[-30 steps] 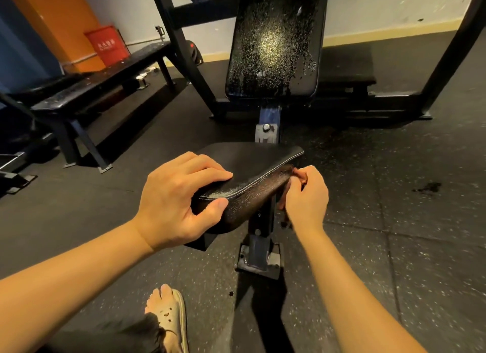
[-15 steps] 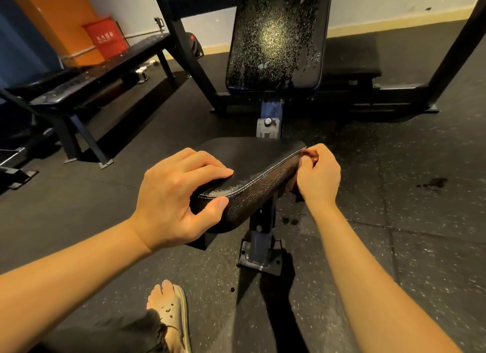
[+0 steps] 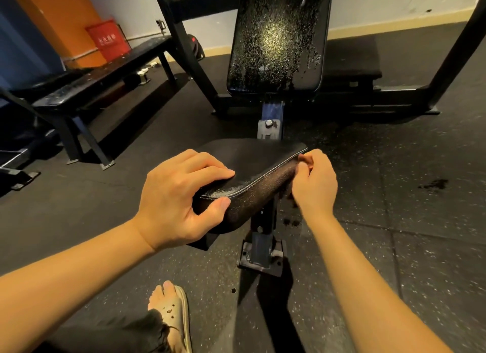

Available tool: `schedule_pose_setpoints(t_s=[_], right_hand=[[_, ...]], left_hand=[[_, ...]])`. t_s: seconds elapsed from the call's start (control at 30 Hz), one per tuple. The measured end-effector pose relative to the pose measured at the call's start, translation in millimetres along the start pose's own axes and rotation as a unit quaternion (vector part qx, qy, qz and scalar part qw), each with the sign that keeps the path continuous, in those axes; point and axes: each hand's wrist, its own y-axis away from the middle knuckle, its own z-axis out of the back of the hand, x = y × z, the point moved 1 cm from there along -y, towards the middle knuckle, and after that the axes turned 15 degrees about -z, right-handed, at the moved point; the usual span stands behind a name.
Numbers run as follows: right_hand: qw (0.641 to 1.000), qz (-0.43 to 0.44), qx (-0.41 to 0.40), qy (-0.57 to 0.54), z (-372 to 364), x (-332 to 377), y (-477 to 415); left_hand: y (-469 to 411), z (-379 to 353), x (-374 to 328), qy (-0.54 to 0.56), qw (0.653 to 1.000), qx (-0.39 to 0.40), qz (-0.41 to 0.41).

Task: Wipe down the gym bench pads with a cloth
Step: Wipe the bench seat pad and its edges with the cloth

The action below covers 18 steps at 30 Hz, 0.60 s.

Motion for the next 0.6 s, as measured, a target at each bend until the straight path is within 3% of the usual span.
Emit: schedule_pose_setpoints(t_s=[0.13, 0.3, 0.4, 0.6], right_hand=[[0.999, -0.029, 0.002, 0.026, 3, 6, 14], [0.99, 0.109, 0.036, -0.083, 22, 34, 120], [0.977, 0.192, 0.05, -0.077, 25, 33, 121], [0.998, -0.021, 0.038, 0.039, 11, 6, 5]], left_hand=[[0, 0, 1, -0.003, 1.0, 0.008, 0.005], [0, 0, 1, 0.001, 1.0, 0.004, 0.001], [0, 0, 2, 0.003, 1.0, 0.004, -0.002], [1, 0, 1, -0.002, 1.0, 0.002, 0.003]])
